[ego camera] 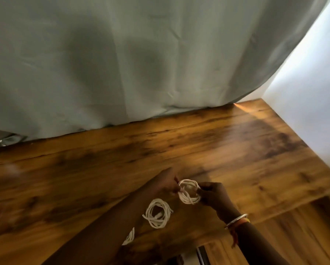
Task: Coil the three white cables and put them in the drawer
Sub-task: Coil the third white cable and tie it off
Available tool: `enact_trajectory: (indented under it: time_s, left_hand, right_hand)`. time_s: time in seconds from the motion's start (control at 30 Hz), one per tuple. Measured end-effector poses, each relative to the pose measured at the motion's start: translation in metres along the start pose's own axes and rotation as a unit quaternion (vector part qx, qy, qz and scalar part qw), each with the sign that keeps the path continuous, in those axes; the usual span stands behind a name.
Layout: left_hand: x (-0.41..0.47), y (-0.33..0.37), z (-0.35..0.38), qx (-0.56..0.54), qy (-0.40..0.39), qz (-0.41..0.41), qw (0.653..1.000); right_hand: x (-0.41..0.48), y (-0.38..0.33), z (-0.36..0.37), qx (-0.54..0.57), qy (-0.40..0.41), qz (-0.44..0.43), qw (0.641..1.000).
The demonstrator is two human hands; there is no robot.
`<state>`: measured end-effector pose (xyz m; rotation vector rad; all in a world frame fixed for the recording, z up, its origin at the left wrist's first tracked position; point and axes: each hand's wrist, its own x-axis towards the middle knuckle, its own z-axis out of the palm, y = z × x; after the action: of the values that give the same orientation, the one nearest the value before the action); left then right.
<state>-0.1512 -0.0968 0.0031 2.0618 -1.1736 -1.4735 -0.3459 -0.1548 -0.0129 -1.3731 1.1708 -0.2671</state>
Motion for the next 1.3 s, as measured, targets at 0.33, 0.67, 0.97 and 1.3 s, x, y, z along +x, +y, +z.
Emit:
enact_trajectory:
  time_s: [0.33,0.67,0.97,1.3]
  left_hand:
    - [0.028,-0.006,0.037,0.06,-0.025,0.002,0.998]
    - [0.037,-0.018,0.036,0.097,-0.047,0.012,0.994]
    - [0.036,-0.016,0.029,0.1,-0.059,0.018,0.993]
    - [0.035,-0.006,0.025,0.052,-0.034,0.013,0.998]
  right_hand:
    - [0.001,0.045,-0.014,-0.144,0.059,-0.022,0.988]
    - [0.008,0.047,-0.014,-0.223,0.062,-0.031,0.972]
    - [0.006,0.039,-0.016,-0.214,0.054,-0.027,0.975]
    - [0.006,0.03,-0.015,-0.147,0.077,0.002,0.986]
